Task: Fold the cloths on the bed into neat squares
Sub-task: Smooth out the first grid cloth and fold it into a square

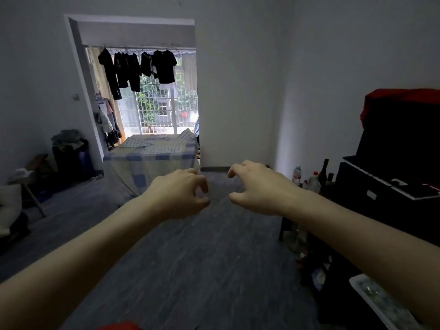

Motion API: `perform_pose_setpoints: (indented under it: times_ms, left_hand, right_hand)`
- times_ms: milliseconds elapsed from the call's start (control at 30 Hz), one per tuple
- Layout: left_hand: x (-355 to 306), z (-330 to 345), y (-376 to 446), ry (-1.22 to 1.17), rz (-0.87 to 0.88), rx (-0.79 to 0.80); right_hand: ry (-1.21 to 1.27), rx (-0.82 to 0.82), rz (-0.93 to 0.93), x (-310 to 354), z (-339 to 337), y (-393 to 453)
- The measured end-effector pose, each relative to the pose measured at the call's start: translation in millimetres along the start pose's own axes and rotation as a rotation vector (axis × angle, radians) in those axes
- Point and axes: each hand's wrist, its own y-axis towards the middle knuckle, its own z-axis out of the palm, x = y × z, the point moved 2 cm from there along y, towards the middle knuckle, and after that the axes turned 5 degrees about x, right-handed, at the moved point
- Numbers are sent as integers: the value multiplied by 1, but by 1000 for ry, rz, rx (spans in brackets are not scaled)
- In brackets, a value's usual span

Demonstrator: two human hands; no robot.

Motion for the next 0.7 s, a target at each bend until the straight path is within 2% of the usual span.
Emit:
perform_pose_setpoints:
  times_ms: [300, 500, 700]
  left_hand:
    - [48, 18, 53, 29, -83, 50]
    - [101, 22, 110, 217, -98, -67]
    - [152, 27, 180, 155, -111, -65]
  right_hand:
    - [0, -17, -49, -12, 14, 80]
    - [-20, -31, -72, -22, 26, 169]
    - [-15, -21, -70, -35, 37, 249]
